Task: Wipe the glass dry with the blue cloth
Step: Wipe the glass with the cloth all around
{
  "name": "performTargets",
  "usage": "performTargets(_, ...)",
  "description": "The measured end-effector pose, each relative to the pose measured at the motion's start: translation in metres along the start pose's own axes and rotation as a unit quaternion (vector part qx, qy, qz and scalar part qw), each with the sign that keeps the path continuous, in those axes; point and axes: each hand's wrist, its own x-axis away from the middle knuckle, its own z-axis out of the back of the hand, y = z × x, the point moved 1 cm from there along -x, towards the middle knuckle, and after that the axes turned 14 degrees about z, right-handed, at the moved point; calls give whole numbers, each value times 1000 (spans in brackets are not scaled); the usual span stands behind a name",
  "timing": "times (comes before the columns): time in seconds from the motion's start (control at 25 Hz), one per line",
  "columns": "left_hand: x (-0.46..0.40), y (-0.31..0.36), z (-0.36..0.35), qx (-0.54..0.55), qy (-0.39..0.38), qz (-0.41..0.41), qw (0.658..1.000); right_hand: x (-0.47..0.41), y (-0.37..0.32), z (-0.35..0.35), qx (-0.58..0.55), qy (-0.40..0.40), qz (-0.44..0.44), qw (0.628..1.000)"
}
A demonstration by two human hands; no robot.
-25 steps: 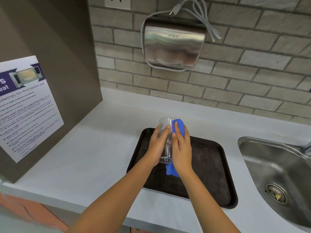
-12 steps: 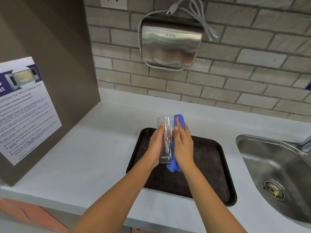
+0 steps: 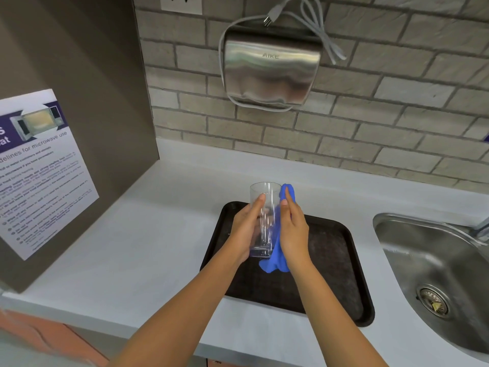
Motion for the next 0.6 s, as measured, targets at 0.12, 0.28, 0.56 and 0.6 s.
performTargets(0.12, -1, 4, -4, -22, 0, -1, 1000, 8, -4, -4, 97, -13, 70, 993)
performTargets(0.28, -1, 4, -11, -56, -4, -13, 998, 13, -6, -7, 184, -22, 125, 975)
performTargets(0.56, 1, 2, -16, -34, -17, -4, 999, 1, -4, 7, 15, -22, 13, 1000)
performTargets(0.6, 0, 1, -16, -29, -17, 1, 999, 1, -5, 8, 32, -32, 24, 999)
